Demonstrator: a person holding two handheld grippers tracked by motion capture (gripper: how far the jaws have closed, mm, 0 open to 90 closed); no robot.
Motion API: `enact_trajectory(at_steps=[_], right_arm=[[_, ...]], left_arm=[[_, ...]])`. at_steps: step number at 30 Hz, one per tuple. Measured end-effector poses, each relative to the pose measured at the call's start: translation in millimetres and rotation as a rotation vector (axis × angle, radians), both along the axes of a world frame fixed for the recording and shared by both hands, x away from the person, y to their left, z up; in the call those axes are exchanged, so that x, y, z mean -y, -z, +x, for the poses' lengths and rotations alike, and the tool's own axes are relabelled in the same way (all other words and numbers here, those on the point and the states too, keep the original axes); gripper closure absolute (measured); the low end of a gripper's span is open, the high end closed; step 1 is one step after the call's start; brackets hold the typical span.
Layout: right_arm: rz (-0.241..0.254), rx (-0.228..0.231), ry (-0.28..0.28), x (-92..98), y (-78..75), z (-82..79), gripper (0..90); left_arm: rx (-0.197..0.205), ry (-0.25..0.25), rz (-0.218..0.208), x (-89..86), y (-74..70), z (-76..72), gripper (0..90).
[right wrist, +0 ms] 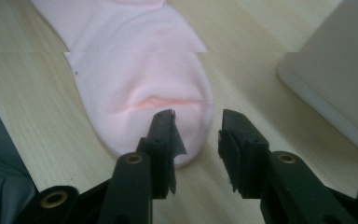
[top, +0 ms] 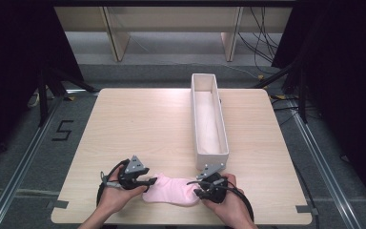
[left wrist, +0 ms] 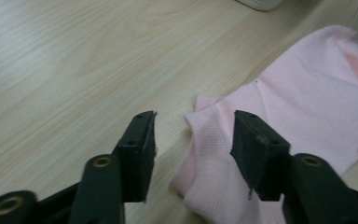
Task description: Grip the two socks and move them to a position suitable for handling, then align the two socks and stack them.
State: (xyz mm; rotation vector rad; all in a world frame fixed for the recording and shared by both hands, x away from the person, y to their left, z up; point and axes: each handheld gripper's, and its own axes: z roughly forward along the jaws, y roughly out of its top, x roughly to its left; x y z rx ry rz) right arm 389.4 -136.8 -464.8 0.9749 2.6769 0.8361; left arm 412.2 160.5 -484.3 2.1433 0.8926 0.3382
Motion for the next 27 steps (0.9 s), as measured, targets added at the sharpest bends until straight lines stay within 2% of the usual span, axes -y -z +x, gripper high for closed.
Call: enact_trajectory(at_steps=[1,3,5,6,7,9,11,13,14,15,18,19,20,21,24,25,27], right_arm=[[0.023,-0.001,0.022,4.9,-4.5,-0.1,62.3],[0.026,0.005,0.022,8.3,-6.2,0.9,61.5],[0.04,-0.007,0.057,11.7,-7.4,0.4,58.9],[0.027,0.024,0.062,14.0,-5.6,2.2,57.4],[0.048,0.003,0.071,15.8,-6.5,2.5,55.7],[0.048,0.011,0.074,18.0,-6.4,3.1,54.7],[0.057,0.005,0.089,18.6,-6.9,2.4,54.2],[0.066,-0.011,0.105,18.6,-7.3,1.3,53.9],[0.066,-0.002,0.102,19.6,-7.2,1.1,53.6],[0.07,0.013,0.096,20.5,-7.2,1.4,53.3],[0.077,0.012,0.104,22.1,-7.9,-0.4,52.6],[0.067,0.045,0.077,23.8,-7.6,0.7,52.6],[0.067,0.045,0.077,23.8,-7.6,0.7,52.6],[0.082,0.019,0.094,23.5,-8.6,-1.4,52.6],[0.071,0.043,0.078,25.2,-7.6,0.0,52.5],[0.072,0.019,0.09,24.9,-8.0,-0.7,52.4],[0.071,0.029,0.086,25.1,-8.1,-0.2,52.4]], left_arm=[[-0.01,-0.023,-0.04,-5.7,-2.0,-1.1,39.3],[-0.017,-0.036,-0.057,-8.6,-3.1,-1.7,36.5],[-0.025,-0.053,-0.091,-12.7,-4.2,-2.7,33.2],[-0.027,-0.053,-0.104,-14.6,-4.5,-2.9,32.4],[-0.032,-0.063,-0.118,-17.3,-4.2,-3.0,29.9],[-0.034,-0.065,-0.119,-18.4,-4.1,-3.2,28.6],[-0.035,-0.084,-0.142,-17.9,-3.1,-4.2,28.5],[-0.05,-0.07,-0.146,-20.8,-3.4,-4.0,28.7],[-0.05,-0.086,-0.166,-19.8,-2.8,-4.4,29.2],[-0.045,-0.089,-0.167,-19.9,-2.7,-4.4,29.6],[-0.042,-0.098,-0.174,-21.2,-2.6,-4.5,30.6],[-0.045,-0.099,-0.176,-21.8,-2.7,-4.9,30.9],[-0.045,-0.099,-0.176,-21.8,-2.7,-4.9,31.1],[-0.048,-0.092,-0.153,-23.7,-3.6,-5.1,31.2],[-0.049,-0.108,-0.168,-21.8,-3.7,-6.0,31.6],[-0.053,-0.095,-0.173,-21.2,-2.9,-5.2,31.9],[-0.055,-0.099,-0.172,-20.6,-2.7,-5.1,32.2]])
